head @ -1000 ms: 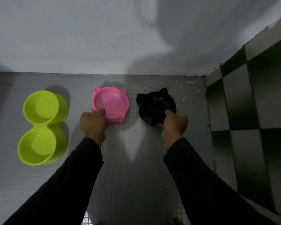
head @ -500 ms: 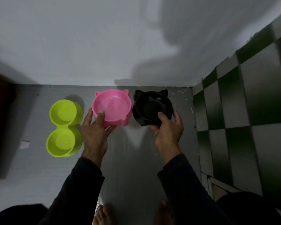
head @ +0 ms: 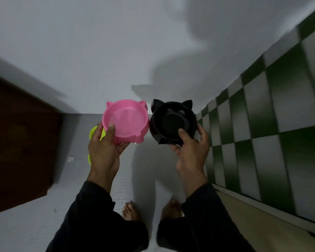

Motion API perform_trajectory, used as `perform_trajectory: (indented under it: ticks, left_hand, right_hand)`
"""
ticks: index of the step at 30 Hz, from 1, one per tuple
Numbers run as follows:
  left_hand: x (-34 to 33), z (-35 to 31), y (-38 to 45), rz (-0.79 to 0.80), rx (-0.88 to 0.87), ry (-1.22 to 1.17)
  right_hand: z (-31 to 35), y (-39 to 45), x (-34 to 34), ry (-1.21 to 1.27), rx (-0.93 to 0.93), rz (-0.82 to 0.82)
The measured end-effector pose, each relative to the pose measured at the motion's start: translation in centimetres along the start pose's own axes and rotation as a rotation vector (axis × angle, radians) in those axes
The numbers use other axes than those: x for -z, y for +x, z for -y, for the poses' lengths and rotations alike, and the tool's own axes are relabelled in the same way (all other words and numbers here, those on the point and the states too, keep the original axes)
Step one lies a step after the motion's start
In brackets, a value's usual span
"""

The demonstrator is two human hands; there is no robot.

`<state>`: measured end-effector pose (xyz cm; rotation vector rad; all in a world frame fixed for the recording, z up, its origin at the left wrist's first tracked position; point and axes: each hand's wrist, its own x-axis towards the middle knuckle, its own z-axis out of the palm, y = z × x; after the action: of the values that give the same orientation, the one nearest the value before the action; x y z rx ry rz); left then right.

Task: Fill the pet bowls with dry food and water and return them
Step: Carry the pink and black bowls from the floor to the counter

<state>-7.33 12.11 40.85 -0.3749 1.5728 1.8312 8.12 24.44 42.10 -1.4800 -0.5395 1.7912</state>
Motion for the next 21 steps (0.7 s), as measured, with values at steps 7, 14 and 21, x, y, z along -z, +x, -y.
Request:
perform_trajectory:
  ticks: [7, 14, 21]
  left_hand:
    - [-1.9, -11.1, -11.1, 0.053, -0.034, -0.002]
    - [-3.5, -20.1, -20.8, 0.126, -0.088, -0.072]
    - [-6.9, -26.9, -26.6, 0.202, -0.184, -0.156]
  right_hand:
    - [10.4, -12.6, -1.9, 0.020, 0.019, 0.025]
    - [19.4, -22.0, -3.6, 0.056, 0.092, 0.087]
    - [27.3, -27.7, -5.3, 0.088, 0.208, 0.166]
